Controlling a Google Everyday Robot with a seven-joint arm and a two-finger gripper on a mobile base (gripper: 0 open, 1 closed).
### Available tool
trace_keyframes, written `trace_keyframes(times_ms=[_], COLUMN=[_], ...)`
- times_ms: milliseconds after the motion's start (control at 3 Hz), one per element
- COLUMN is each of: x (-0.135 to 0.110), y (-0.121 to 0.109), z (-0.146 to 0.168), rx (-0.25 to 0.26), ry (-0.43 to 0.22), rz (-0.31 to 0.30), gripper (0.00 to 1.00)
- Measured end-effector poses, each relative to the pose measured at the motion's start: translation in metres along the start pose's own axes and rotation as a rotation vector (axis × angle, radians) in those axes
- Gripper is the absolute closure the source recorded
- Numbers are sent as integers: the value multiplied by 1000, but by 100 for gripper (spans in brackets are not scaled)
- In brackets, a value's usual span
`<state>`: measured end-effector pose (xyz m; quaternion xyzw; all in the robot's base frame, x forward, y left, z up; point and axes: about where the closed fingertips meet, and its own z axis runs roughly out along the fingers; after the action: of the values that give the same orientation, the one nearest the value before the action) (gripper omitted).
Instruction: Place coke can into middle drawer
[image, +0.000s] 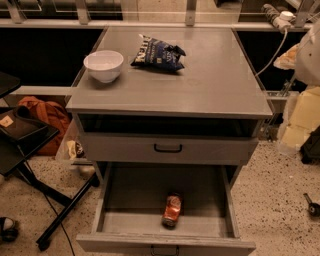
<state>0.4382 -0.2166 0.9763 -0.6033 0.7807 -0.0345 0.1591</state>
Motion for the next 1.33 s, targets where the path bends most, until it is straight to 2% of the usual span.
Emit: trace_keyframes(times_ms=[333, 667, 1000, 1333], x=[0, -5, -18, -27], y=[0, 4, 24, 60], z=[0, 11, 46, 91], rx=[0, -8, -45, -94], ry=[0, -13, -45, -112], rz=[0, 32, 148, 377], gripper=[0, 0, 0, 0])
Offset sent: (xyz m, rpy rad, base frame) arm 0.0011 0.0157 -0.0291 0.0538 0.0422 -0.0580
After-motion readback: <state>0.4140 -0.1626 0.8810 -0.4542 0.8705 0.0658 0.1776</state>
